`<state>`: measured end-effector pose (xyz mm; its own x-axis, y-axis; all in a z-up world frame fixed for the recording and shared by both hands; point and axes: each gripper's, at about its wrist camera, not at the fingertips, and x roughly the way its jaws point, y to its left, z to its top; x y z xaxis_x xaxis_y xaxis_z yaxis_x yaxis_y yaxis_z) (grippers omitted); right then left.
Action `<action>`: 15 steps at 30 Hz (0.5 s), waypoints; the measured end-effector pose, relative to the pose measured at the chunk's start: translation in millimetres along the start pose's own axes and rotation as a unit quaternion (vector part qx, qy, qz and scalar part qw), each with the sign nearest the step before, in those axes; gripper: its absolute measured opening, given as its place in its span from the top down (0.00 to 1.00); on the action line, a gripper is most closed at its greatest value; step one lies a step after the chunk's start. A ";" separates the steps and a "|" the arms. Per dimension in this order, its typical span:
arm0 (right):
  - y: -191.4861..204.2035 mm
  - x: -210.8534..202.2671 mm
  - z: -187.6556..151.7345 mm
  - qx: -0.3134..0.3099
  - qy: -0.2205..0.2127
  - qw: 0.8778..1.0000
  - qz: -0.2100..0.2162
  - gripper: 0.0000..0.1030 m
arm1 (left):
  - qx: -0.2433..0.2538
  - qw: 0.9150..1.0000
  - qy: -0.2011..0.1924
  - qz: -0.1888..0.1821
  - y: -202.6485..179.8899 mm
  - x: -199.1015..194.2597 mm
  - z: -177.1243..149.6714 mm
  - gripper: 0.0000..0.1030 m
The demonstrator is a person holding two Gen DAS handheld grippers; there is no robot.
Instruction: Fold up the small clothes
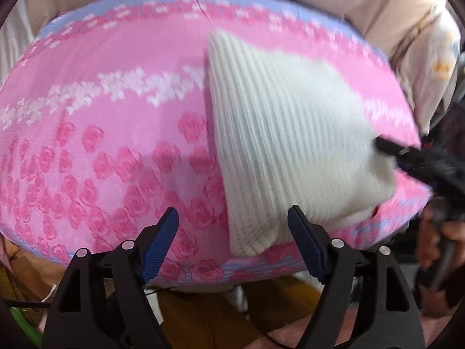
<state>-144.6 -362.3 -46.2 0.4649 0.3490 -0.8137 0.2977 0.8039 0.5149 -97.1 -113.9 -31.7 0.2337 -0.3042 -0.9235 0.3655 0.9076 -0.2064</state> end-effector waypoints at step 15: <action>21.1 64.5 37.4 0.022 0.041 0.998 0.046 0.35 | -0.057 0.997 0.038 -0.019 9.3 43.3 36.5 0.23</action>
<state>-77.2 -340.8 -77.8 0.4219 0.4602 -0.7811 0.2935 0.7458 0.5980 -50.7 -129.2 -61.8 0.1510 -0.3210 -0.9350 0.2679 0.9237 -0.2739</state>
